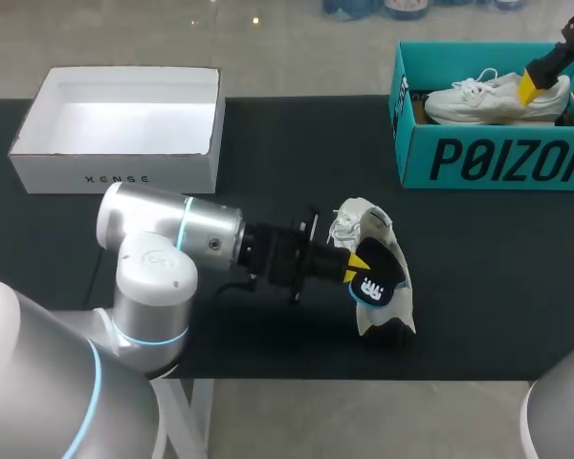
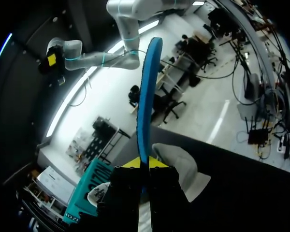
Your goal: Take the shoe out of the shoebox, open the shoe tongue, remove and reinsert the insole, then place the shoe into the shoebox
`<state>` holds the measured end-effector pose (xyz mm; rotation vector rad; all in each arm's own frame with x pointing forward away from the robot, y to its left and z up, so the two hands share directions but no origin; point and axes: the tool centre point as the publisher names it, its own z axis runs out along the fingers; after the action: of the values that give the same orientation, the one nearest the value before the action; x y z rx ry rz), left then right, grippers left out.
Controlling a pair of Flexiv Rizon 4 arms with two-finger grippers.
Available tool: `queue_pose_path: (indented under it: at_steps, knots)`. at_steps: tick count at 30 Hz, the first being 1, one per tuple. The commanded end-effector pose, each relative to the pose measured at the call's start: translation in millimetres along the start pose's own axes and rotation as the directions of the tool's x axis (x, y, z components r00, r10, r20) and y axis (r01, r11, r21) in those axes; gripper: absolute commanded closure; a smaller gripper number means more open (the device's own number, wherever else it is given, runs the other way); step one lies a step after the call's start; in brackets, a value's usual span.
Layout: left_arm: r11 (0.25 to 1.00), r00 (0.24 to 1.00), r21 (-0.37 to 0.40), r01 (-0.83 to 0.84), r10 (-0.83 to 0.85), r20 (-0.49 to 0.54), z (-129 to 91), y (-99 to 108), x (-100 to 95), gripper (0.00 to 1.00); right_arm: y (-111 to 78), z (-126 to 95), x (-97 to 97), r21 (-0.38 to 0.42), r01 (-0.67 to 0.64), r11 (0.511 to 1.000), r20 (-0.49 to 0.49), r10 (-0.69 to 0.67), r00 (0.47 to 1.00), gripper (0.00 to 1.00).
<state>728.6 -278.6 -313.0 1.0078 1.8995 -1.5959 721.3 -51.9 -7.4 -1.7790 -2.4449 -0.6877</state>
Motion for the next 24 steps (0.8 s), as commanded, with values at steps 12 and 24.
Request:
queue_pose_path:
  at_steps: [12, 24]
  knots:
    - [0.992, 1.000, -0.124, -0.006, 0.004, -0.019, 9.0, 21.4, -0.2, 1.00, 2.8, -0.1, 0.2, 0.006, -0.001, 1.000, 0.001, 0.001, 1.000, 0.00]
    - [0.977, 0.999, -0.214, -0.004, -0.008, -0.053, 7.8, 33.6, 3.2, 1.00, 2.8, -0.1, 0.2, 0.006, -0.001, 1.000, 0.001, 0.001, 1.000, 0.00]
